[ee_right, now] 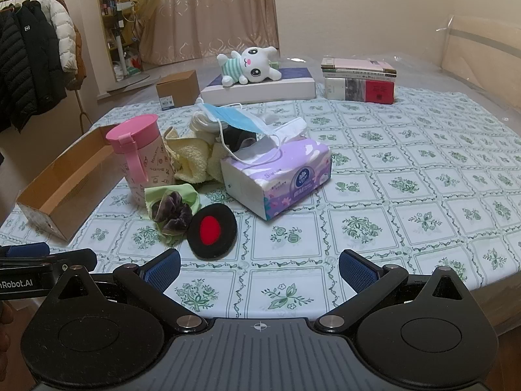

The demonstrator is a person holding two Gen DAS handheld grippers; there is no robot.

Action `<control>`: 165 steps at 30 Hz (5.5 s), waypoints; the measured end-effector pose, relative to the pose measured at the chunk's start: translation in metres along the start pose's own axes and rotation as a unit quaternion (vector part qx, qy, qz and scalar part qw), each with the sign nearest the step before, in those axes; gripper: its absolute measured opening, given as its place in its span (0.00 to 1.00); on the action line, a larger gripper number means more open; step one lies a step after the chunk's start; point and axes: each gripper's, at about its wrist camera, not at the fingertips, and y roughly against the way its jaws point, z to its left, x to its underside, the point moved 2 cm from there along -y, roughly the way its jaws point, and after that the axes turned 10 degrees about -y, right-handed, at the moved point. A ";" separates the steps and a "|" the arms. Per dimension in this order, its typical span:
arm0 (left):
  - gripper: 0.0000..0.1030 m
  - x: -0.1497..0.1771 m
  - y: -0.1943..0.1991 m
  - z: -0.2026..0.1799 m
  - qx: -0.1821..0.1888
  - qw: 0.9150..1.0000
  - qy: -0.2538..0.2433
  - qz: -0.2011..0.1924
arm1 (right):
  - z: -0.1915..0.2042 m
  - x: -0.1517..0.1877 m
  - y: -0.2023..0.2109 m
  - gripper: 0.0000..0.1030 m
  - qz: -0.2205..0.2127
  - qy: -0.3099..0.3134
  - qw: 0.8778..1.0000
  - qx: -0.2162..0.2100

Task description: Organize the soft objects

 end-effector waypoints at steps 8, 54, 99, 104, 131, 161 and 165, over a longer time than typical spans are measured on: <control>0.96 0.000 0.000 0.000 0.000 1.000 0.000 0.001 | 0.000 0.000 -0.001 0.99 0.000 -0.001 1.000 0.000; 0.93 -0.021 -0.095 0.054 0.028 0.998 -0.048 0.008 | 0.052 0.010 -0.169 0.70 0.037 0.102 0.994 -0.010; 0.17 -0.035 -0.141 -0.042 0.032 0.970 -0.241 0.000 | -0.032 -0.008 -0.101 0.61 0.014 0.019 0.999 0.047; 0.17 -0.044 -0.117 -0.040 0.052 0.977 -0.207 -0.022 | -0.031 -0.010 -0.087 0.61 0.003 0.018 0.999 0.047; 0.17 -0.056 0.004 0.164 -0.086 0.992 -0.074 -0.056 | 0.196 -0.026 -0.079 0.61 0.020 0.148 0.968 -0.201; 0.43 -0.045 -0.064 0.303 -0.116 0.993 -0.017 -0.016 | 0.312 -0.029 -0.212 0.78 0.071 0.140 0.956 -0.249; 0.44 -0.041 -0.049 0.297 -0.127 0.992 -0.008 -0.024 | 0.301 -0.027 -0.191 0.78 0.057 0.142 0.957 -0.245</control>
